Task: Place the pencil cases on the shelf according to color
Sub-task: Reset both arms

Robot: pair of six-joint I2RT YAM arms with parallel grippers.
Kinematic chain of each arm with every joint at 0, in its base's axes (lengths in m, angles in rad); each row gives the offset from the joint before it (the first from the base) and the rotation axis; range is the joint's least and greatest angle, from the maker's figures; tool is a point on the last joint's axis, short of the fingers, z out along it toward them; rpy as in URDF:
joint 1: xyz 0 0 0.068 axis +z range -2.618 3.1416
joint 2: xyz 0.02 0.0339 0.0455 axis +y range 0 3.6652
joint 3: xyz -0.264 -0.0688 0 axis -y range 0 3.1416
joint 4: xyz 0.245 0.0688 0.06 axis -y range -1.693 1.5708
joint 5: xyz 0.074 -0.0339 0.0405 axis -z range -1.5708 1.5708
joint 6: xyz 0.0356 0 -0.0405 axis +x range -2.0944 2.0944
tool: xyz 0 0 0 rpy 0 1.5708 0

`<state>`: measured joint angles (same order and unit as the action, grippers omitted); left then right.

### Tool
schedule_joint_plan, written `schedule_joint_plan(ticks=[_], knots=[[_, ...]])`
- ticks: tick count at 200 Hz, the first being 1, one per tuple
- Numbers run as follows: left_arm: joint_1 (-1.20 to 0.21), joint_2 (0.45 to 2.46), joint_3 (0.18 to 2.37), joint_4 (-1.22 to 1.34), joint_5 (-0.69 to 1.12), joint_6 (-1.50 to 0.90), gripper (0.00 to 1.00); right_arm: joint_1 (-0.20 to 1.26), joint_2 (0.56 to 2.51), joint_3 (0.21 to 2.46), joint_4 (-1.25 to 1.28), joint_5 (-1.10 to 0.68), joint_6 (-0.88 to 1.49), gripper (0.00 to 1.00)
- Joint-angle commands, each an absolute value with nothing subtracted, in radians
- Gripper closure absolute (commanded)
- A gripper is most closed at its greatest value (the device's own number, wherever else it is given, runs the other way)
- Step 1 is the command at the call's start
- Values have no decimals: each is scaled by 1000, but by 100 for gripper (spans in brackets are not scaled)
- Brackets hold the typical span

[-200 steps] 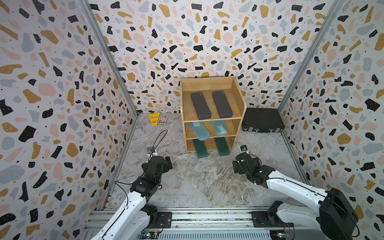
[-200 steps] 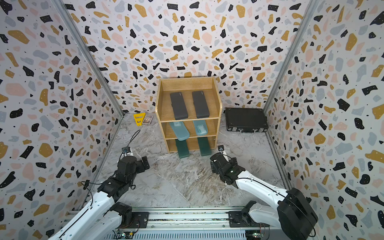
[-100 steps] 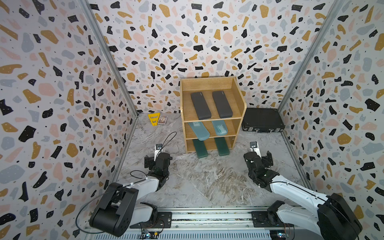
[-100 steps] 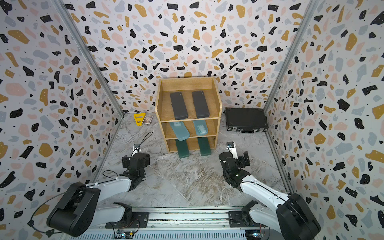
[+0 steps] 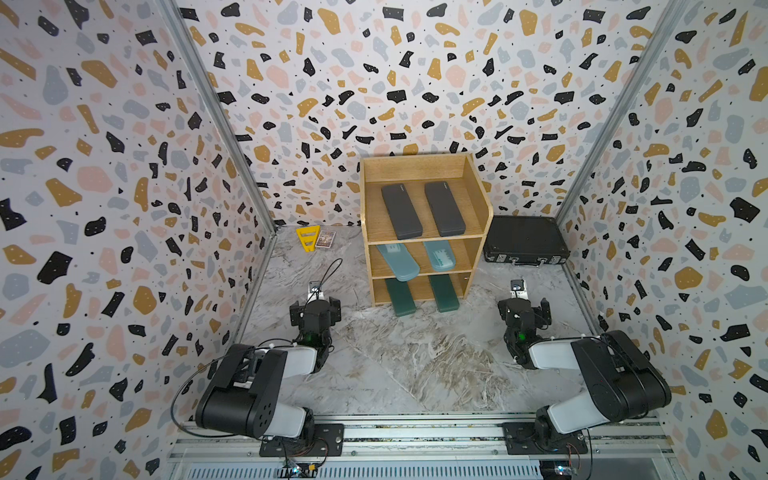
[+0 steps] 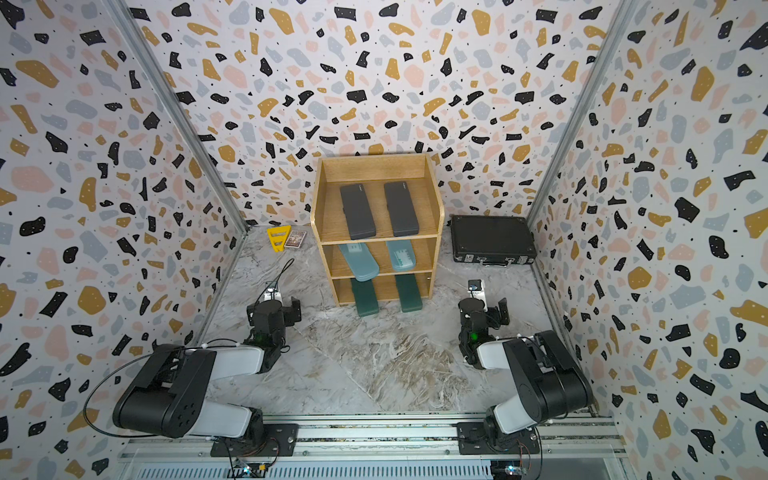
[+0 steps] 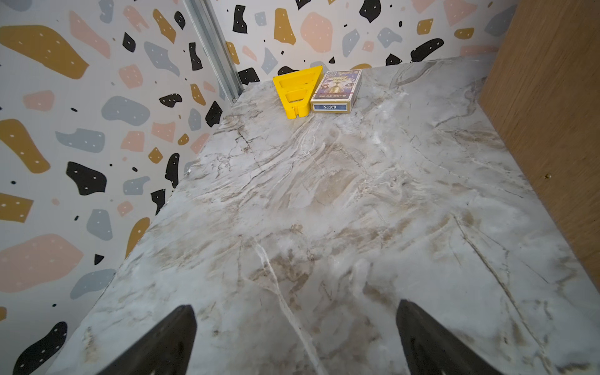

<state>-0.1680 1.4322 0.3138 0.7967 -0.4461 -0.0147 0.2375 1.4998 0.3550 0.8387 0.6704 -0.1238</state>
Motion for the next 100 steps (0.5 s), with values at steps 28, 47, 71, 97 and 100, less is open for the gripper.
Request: schedule_joint_plan(ticks=[28, 47, 71, 97, 100], knots=[[-163, 1422, 304, 865, -414, -16, 0, 62, 1551, 291, 1071, 323, 10, 0], [-163, 1424, 303, 870, -414, -15, 0, 59, 1524, 321, 954, 309, 20, 0], [-163, 1425, 303, 870, -413, -17, 0, 65, 1526, 323, 961, 307, 10, 0], [-162, 1424, 304, 868, -414, -15, 0, 66, 1521, 330, 946, 303, 7, 0], [-163, 1424, 304, 868, -414, -16, 0, 66, 1517, 329, 943, 301, 10, 0]])
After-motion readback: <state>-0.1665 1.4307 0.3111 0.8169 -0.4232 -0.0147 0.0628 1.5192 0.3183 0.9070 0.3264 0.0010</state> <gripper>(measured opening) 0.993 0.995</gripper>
